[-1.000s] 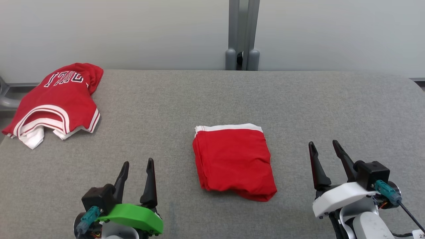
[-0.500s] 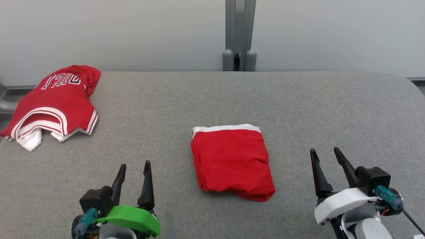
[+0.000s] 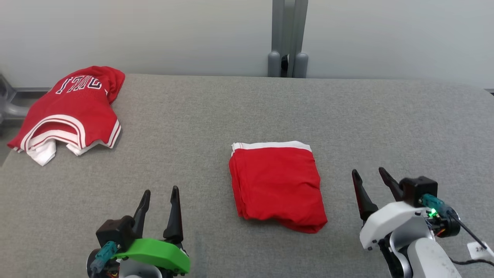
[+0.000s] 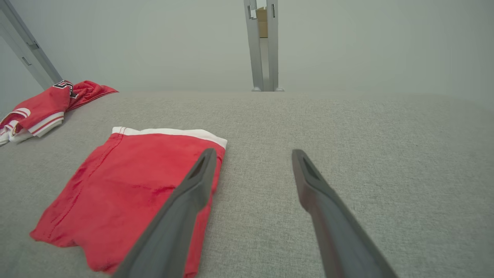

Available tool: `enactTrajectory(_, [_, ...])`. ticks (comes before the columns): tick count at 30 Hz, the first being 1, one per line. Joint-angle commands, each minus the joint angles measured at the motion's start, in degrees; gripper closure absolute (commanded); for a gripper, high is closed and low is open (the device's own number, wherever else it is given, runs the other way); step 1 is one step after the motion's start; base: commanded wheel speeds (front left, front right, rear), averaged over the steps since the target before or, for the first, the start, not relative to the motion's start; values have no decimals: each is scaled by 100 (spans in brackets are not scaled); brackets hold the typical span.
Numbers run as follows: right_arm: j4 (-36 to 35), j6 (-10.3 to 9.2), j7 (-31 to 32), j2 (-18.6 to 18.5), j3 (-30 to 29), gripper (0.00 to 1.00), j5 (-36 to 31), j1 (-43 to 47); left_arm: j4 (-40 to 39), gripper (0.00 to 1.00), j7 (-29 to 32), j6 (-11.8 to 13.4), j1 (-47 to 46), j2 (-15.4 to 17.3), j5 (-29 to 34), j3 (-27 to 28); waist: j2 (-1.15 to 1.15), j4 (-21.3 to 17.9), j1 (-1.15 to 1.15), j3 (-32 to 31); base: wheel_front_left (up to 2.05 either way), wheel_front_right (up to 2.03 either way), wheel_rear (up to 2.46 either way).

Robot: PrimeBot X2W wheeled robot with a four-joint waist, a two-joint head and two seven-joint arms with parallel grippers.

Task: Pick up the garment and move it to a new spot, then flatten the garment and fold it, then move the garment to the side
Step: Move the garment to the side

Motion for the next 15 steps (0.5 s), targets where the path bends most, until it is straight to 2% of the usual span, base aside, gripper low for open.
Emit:
enactTrajectory(1, [78,-8,153,-16,11,0,18,-169,13,0,-1,-28,-58,-10,65,-4,0,129,0,64,0,0,0])
enactTrajectory(7, [521,-8,849,-17,-49,0,179,-682,44,0,-1,-89,-187,-78,83,-32,0,551,0,225,0,0,0])
enactTrajectory(15, [1392,-7,1382,-18,-188,0,287,-1114,67,0,-2,-125,-253,-120,120,46,0,1106,0,534,0,0,0])
